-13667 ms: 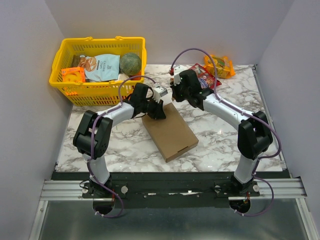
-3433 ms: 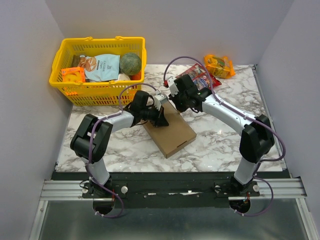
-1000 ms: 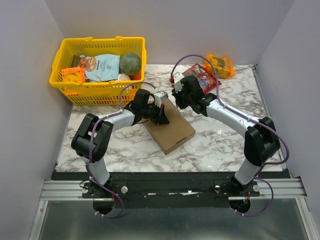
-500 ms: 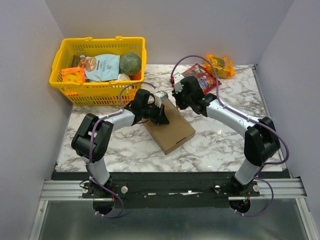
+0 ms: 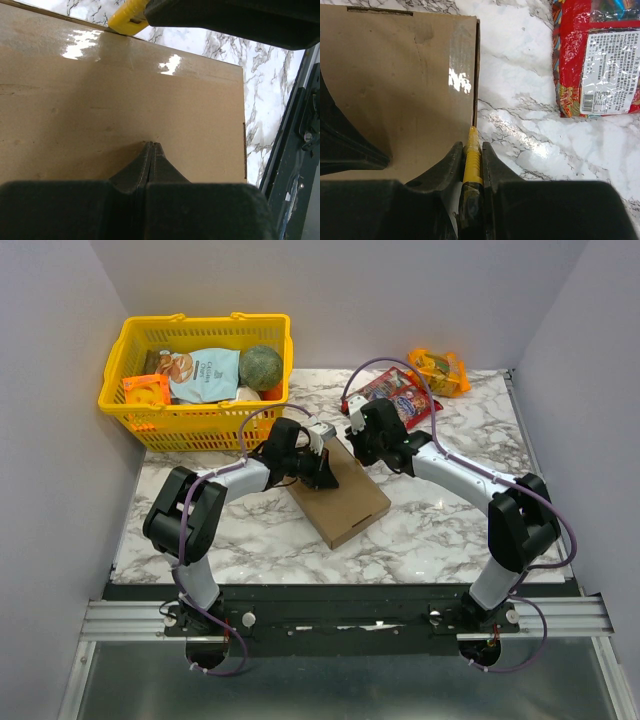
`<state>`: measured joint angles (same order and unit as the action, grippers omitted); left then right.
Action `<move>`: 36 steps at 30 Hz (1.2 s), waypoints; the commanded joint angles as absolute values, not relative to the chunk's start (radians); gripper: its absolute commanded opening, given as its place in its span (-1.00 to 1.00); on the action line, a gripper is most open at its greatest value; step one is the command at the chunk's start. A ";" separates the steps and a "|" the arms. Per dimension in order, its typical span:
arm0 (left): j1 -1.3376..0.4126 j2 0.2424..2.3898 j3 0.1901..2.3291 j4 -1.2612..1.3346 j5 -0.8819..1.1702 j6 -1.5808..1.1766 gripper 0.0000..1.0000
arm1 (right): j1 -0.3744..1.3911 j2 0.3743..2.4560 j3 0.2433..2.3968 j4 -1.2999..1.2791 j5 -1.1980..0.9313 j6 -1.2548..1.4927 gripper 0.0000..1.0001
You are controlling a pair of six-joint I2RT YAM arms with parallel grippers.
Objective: Unpack the express box
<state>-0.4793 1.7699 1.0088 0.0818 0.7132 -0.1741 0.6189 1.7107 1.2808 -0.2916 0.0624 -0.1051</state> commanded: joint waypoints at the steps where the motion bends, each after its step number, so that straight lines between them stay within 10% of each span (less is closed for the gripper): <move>1: -0.480 1.815 1.031 0.058 0.640 -0.163 -1.00 | 0.623 1.663 1.275 -0.405 0.057 -0.086 -0.99; 36: -0.480 1.847 1.042 0.072 0.574 -0.181 -1.00 | 0.667 1.468 1.115 -0.675 0.032 -0.023 -0.99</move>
<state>-0.4828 1.8011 1.0412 0.0898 0.6880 -0.2077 0.6403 1.5085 1.1519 -0.5468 0.0933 -0.0555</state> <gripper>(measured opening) 0.008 0.250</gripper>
